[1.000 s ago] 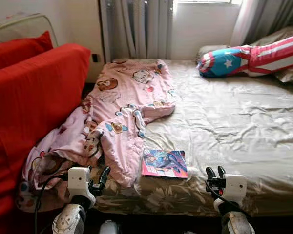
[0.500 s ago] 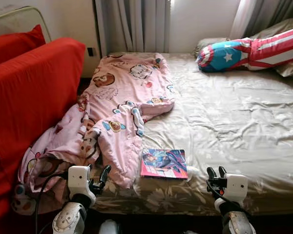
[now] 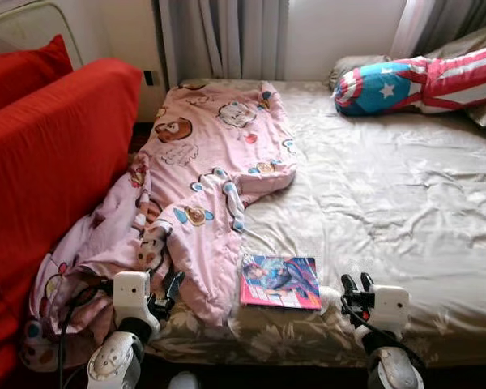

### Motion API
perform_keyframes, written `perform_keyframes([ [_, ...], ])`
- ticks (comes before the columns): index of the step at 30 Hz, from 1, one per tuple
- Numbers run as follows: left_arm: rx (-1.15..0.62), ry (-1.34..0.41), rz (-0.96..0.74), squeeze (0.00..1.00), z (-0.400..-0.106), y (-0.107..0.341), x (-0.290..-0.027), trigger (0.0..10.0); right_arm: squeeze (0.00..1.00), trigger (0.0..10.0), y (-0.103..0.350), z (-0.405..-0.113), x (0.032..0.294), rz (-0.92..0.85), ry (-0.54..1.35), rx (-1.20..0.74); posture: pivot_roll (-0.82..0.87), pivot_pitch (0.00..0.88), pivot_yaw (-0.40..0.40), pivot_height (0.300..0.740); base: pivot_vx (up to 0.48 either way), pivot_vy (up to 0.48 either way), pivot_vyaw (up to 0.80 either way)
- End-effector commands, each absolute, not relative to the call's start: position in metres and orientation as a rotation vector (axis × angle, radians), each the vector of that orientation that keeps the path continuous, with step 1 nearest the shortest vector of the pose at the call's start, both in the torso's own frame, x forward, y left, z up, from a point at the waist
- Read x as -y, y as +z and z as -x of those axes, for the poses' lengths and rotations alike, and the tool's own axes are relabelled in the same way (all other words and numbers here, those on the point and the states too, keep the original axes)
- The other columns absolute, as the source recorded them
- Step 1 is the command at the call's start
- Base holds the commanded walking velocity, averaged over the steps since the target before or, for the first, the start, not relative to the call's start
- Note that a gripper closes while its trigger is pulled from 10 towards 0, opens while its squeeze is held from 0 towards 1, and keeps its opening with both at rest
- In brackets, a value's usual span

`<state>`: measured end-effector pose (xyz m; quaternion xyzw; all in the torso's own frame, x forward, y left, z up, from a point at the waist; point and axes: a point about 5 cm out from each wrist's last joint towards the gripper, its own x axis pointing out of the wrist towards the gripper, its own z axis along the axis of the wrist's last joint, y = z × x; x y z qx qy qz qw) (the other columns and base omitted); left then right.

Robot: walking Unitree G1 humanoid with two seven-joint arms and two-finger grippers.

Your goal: Clean up the room

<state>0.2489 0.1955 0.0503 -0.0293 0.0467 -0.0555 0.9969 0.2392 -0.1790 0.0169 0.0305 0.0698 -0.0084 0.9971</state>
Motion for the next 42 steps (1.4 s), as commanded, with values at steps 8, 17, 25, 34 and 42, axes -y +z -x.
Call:
perform_keyframes([
  [8, -0.101, -0.115, 0.063, 0.00, -0.248, 0.050, -0.195, 10.0, 0.00, 10.0, 0.013, -0.238, 0.174, -0.042, 0.033, -0.164, -0.03, 0.065, -0.010, 0.641, 0.335, 0.000, 0.00],
  [17, -0.105, -0.122, 0.065, 0.00, -0.248, 0.050, -0.194, 10.0, 0.00, 10.0, 0.011, -0.237, 0.175, -0.042, 0.032, -0.180, -0.03, 0.075, -0.008, 0.641, 0.336, 0.000, 0.00],
  [25, -0.099, -0.126, 0.059, 0.00, -0.246, 0.054, -0.194, 10.0, 0.26, 10.0, 0.000, -0.249, 0.179, -0.149, -0.002, -0.260, -0.01, 0.116, 0.007, 0.641, 0.080, 0.000, 0.00],
  [34, -0.089, -0.155, 0.053, 0.00, -0.240, 0.065, -0.191, 10.0, 1.00, 10.0, -0.009, -0.273, 0.179, -0.360, -0.072, -0.385, 0.03, 0.177, 0.041, 0.641, 0.000, 0.000, 0.00],
  [42, -0.100, -0.173, 0.037, 0.00, -0.235, 0.071, -0.193, 10.0, 1.00, 10.0, -0.017, -0.279, 0.178, -0.436, -0.160, -0.499, 0.08, 0.231, 0.067, 0.641, 0.000, 0.000, 0.00],
])
